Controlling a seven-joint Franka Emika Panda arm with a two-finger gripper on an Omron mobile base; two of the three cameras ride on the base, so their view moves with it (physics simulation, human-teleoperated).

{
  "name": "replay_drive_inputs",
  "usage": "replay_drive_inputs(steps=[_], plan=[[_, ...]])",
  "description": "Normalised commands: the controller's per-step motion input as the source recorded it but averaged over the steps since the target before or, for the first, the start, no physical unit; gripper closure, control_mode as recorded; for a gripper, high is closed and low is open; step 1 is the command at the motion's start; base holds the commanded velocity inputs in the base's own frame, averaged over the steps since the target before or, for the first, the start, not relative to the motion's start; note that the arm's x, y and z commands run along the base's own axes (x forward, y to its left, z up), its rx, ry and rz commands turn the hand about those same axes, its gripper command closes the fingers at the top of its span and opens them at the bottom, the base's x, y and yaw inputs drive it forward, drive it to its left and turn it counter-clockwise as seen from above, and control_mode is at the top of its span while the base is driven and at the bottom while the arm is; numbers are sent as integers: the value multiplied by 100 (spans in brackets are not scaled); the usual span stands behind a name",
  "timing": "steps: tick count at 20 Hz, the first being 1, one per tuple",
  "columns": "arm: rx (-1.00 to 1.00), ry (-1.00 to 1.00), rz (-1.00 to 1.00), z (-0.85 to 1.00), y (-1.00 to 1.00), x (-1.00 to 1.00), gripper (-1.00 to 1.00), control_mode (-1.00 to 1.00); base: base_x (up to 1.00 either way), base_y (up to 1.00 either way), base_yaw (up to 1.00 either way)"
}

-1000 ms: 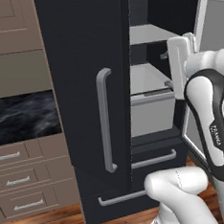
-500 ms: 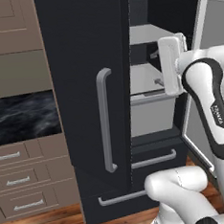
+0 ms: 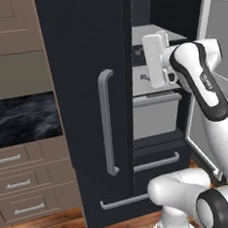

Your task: Retrieve the pear and banana from the fridge and place them into the bowl on the dining table.

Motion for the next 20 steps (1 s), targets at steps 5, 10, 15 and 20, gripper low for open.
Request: replay_drive_inputs(steps=[5,10,15,20], plan=[[0,0,5,-4,19,81,-100,-100,0,0,0],[0,-1,2,0,15,42,-100,-100,0,0,0],[0,-3,6,0,56,-32,-100,-100,0,0,0],[0,0,9,0,94,-74,-100,-100,0,0,0]])
